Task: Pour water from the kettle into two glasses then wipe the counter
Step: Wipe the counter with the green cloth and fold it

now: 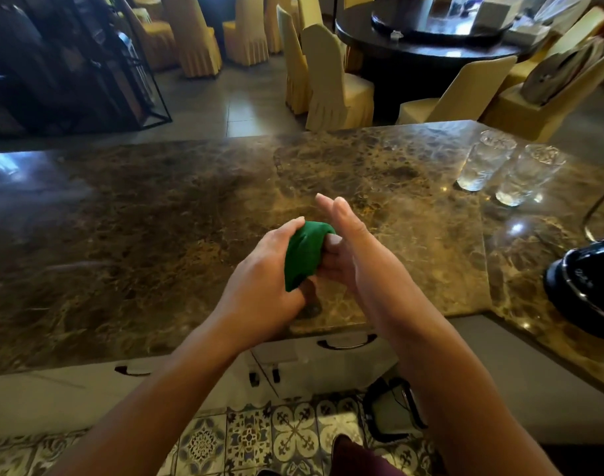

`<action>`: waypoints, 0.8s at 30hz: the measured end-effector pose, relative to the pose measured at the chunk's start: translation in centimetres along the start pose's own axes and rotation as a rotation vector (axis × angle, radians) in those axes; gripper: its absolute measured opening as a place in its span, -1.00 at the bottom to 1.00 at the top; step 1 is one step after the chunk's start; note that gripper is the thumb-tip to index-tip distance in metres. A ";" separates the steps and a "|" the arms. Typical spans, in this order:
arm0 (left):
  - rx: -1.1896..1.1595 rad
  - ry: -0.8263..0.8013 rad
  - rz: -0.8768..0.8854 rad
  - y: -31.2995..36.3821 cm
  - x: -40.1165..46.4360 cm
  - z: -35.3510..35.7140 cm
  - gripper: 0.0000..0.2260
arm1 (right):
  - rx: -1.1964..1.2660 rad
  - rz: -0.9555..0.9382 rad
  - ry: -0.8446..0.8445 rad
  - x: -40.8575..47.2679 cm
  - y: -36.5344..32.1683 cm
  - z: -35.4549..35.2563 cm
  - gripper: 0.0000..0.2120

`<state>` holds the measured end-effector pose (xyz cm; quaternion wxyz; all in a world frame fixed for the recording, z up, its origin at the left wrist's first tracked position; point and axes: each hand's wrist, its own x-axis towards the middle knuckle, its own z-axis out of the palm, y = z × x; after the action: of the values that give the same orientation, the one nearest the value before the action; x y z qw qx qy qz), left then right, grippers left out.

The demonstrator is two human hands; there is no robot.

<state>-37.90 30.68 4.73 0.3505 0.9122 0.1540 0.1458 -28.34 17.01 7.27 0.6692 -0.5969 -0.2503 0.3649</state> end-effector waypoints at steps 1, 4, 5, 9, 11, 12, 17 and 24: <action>-0.018 0.032 0.002 0.2 0.3 0.3 -0.33 | -0.037 -0.020 -0.004 -0.1 -0.1 -0.6 -0.25; -0.142 0.084 -0.065 1.1 2.3 -0.1 -0.59 | -0.169 -0.111 0.090 0.2 0.1 -2.7 -0.29; -0.231 0.078 -0.104 1.4 3.1 -0.3 -0.66 | -0.243 -0.154 0.150 0.3 0.4 -3.5 -0.35; -0.577 -0.066 -0.174 2.8 4.8 -0.4 -0.71 | -0.502 -0.205 0.279 2.0 2.2 -7.5 -0.48; -0.668 -0.135 -0.149 3.3 5.2 -0.3 -0.72 | -0.393 -0.139 0.121 2.9 3.1 -9.3 -0.43; -0.717 -0.161 -0.144 3.5 5.5 -0.3 -0.71 | -0.295 -0.098 -0.003 3.3 3.6 -10.1 -0.47; -0.793 -0.216 -0.142 3.6 6.7 -0.9 -0.70 | -0.129 -0.038 -0.242 3.7 4.9 -12.3 -0.74; -0.351 -0.145 -0.032 2.7 8.6 -2.9 -0.68 | -0.343 -0.252 -0.009 3.4 3.0 -15.4 -0.69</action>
<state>-30.66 33.83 10.03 0.5168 0.8426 0.1150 0.0987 -14.99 10.25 1.52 0.5969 -0.6644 -0.3847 0.2331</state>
